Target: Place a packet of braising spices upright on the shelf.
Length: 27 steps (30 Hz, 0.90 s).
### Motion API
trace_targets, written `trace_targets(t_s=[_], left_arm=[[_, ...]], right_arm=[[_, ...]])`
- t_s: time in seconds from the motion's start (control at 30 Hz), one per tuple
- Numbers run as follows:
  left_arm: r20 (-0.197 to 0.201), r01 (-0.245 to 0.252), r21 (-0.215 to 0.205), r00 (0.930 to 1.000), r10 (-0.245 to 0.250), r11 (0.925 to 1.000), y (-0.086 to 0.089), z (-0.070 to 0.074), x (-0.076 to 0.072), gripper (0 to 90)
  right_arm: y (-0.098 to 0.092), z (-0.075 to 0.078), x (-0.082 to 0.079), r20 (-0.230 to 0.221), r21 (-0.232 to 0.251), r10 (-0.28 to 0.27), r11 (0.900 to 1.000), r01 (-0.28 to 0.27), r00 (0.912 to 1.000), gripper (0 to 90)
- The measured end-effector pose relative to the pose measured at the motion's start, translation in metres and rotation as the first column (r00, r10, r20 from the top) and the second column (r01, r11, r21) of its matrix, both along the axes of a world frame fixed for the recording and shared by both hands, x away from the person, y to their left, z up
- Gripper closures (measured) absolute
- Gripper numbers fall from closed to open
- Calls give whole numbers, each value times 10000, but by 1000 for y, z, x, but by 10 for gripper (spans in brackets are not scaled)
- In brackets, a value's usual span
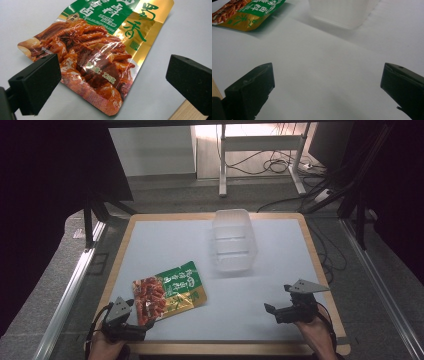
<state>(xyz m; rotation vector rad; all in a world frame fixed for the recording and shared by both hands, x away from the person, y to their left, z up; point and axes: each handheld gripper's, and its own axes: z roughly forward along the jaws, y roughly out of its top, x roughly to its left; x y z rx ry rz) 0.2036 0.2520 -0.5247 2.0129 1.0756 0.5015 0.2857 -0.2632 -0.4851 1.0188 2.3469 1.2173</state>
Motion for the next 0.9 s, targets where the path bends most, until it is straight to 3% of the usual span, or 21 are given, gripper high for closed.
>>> trace_targets(t_s=[0.43, 0.9], left_arm=[[-9, -25, 15, 10000, 25, 10000, -1, 0, 0, 0], [-3, -14, 32, 10000, 14, 10000, 0, 0, 0, 0]], right_arm=[[18, -3, 11, 296, -215, 569, 9982, -563, 9979, 0], [41, -3, 26, 308, 37, 1039, 9946, -1041, 9941, 0]])
